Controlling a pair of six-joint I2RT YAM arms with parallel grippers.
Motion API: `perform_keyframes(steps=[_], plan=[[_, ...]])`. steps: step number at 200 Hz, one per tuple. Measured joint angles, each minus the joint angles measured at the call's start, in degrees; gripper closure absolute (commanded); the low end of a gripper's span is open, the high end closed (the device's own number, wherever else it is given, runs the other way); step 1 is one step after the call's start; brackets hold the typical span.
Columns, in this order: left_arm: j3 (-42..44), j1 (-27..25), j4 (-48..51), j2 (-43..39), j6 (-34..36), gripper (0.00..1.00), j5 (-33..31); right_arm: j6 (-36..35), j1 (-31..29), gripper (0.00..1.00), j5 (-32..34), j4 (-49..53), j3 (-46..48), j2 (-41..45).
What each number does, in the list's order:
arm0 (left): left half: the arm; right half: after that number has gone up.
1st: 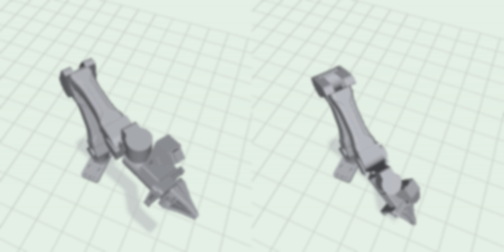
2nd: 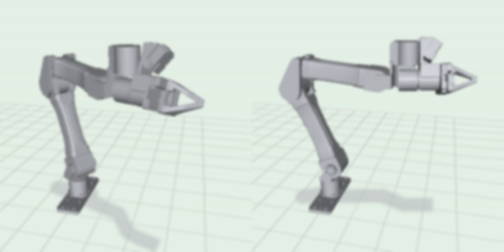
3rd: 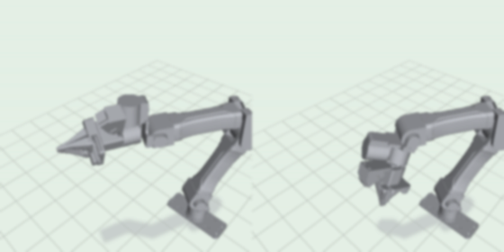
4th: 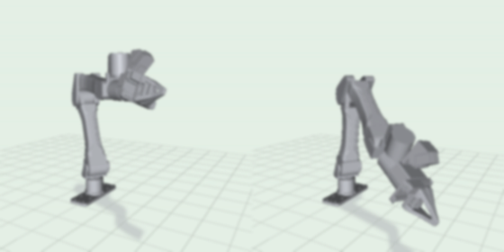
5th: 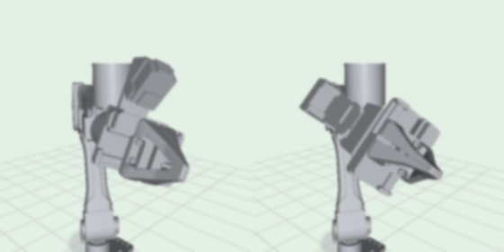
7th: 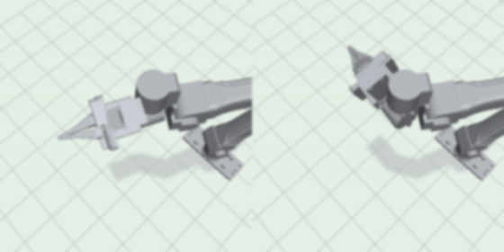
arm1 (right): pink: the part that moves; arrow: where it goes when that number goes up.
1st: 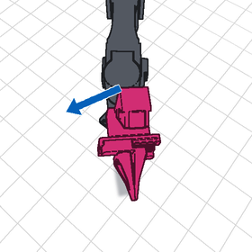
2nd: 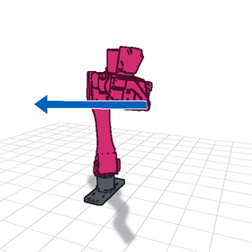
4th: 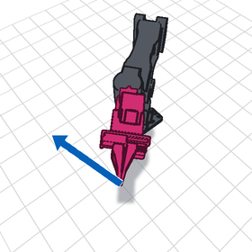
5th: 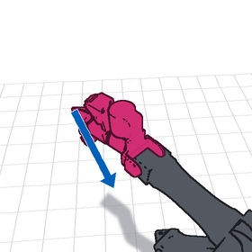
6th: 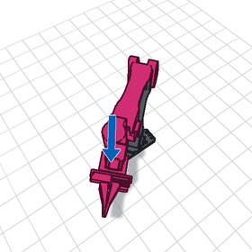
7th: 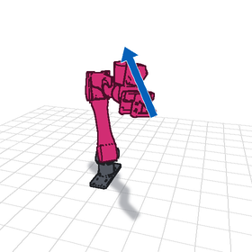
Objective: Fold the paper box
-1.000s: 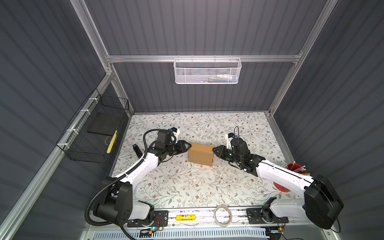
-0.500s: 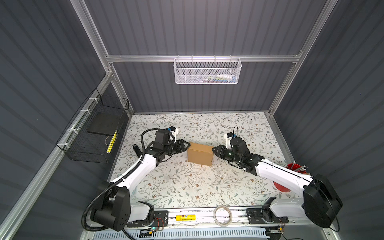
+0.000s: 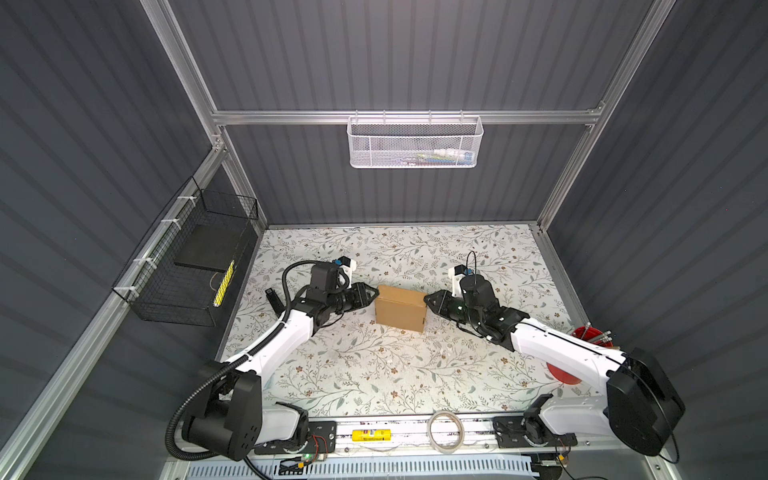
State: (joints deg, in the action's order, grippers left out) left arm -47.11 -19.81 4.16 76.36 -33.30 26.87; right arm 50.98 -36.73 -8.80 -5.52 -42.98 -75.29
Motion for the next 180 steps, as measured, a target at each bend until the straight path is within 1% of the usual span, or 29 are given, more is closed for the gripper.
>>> perform_keyframes(steps=[39,83,150,180], plan=[[0.8,0.1,-1.6,0.0,-0.3,0.7,0.4,0.0,0.0,0.77,0.0,0.0,-0.1,-0.2],[2.1,0.3,-4.1,0.0,-0.4,0.73,1.3,0.0,0.0,0.77,0.0,0.0,-0.2,-0.3],[4.2,0.5,-7.7,-0.8,-0.9,0.84,1.9,0.0,0.0,0.78,-0.1,0.0,-0.7,-0.9],[4.8,0.5,-8.6,-1.3,-1.0,0.86,1.9,-0.1,0.0,0.78,0.0,0.3,-0.9,-0.9]])
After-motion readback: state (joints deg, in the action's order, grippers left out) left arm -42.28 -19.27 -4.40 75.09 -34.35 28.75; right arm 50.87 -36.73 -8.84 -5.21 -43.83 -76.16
